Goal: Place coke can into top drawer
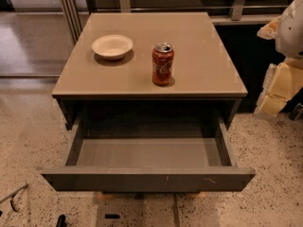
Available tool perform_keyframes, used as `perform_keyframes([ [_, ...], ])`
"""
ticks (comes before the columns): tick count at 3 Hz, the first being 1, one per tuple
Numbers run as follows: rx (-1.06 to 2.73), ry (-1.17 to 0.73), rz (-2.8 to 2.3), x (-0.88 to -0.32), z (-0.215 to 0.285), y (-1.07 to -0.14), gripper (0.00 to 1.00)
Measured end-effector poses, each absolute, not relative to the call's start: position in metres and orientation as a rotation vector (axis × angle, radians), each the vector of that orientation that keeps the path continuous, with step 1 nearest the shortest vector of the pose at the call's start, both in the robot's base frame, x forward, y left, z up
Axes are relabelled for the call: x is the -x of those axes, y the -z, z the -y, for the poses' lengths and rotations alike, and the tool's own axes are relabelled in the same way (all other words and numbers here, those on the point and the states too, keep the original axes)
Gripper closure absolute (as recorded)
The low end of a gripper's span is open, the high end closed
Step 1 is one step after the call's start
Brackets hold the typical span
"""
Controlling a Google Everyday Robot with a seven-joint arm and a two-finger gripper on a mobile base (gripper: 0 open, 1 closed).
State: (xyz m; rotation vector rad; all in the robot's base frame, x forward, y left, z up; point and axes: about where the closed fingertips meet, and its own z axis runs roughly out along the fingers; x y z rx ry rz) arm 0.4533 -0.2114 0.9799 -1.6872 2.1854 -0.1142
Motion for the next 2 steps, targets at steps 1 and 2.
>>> perform_keyframes([
  [1, 1.634, 0.105, -2.098, -0.49, 0.197, -0.985, 0.0],
  [2, 1.583, 0.029, -2.0, -0.556, 0.166, -0.985, 0.0],
])
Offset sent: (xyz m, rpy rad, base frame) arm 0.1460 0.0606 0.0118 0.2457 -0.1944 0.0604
